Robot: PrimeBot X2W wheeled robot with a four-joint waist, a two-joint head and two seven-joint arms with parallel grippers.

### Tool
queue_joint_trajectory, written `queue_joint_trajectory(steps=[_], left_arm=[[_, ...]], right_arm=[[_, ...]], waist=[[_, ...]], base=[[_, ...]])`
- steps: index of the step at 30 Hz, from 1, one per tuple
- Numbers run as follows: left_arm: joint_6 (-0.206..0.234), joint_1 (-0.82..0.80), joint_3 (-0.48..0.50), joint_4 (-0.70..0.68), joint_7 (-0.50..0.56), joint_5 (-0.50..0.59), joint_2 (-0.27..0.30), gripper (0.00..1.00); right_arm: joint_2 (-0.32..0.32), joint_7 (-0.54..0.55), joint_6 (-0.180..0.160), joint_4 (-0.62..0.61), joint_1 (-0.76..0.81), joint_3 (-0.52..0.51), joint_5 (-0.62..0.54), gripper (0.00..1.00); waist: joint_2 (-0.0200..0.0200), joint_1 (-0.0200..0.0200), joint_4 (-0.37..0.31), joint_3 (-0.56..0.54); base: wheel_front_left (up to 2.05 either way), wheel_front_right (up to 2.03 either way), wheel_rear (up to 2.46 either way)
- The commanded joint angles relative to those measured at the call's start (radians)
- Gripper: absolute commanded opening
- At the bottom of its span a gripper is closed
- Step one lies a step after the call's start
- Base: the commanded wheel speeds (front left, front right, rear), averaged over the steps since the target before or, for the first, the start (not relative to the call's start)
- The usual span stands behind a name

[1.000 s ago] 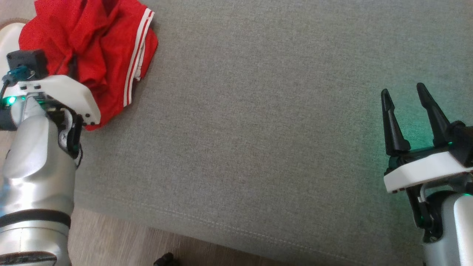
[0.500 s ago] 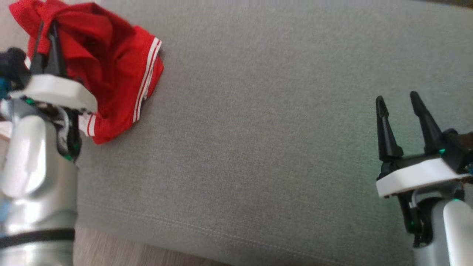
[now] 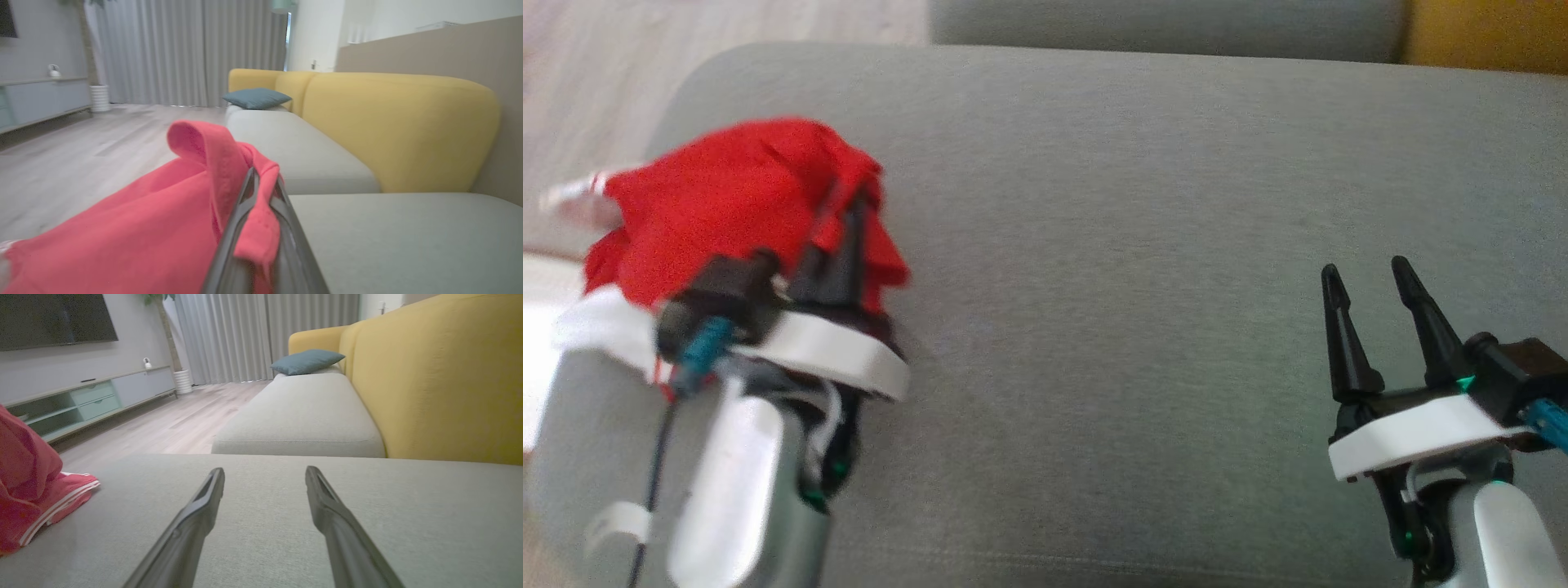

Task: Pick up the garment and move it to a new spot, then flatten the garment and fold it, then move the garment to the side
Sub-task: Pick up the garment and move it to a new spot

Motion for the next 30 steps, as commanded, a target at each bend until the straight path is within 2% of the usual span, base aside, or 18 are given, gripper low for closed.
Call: queue_joint_trajectory(steps=[1,8,17,23,27,30], left_arm=[[-0.007,-0.021,-0.005,-0.041,0.013,-0.014,0.001,0.00],[-0.022,-0.050,-0.136,-0.002,0.012,-0.048,-0.024,0.00],[-0.005,-0.227,-0.315,0.045,-0.021,-0.097,-0.030,0.00],[0.027,-0.366,-0.412,0.086,-0.048,-0.133,-0.030,0.00],[0.042,-0.425,-0.448,0.174,-0.036,-0.155,-0.030,0.00],[0.037,-0.447,-0.471,0.261,-0.015,-0.169,-0.030,0.00]], right_arm=[[-0.001,-0.013,0.008,-0.040,-0.009,0.030,0.018,1.00],[-0.001,-0.022,0.008,-0.051,-0.022,0.041,0.045,1.00],[-0.001,-0.047,0.008,-0.053,-0.049,0.051,0.084,1.00],[-0.001,-0.078,0.008,-0.034,-0.074,0.055,0.114,1.00],[-0.001,-0.104,0.008,-0.015,-0.093,0.068,0.134,1.00],[-0.001,-0.124,0.008,0.002,-0.103,0.077,0.147,1.00]], waist=[[0.0000,0.0000,-0.092,-0.012],[0.0000,0.0000,-0.233,0.026],[0.0000,0.0000,-0.410,0.125],[0.0000,0.0000,-0.477,0.199],[0.0000,0.0000,-0.507,0.245],[0.0000,0.0000,-0.517,0.273]], base=[[0.00,0.00,0.00],[0.00,0.00,0.00],[0.00,0.00,0.00],[0.00,0.00,0.00],[0.00,0.00,0.00],[0.00,0.00,0.00]])
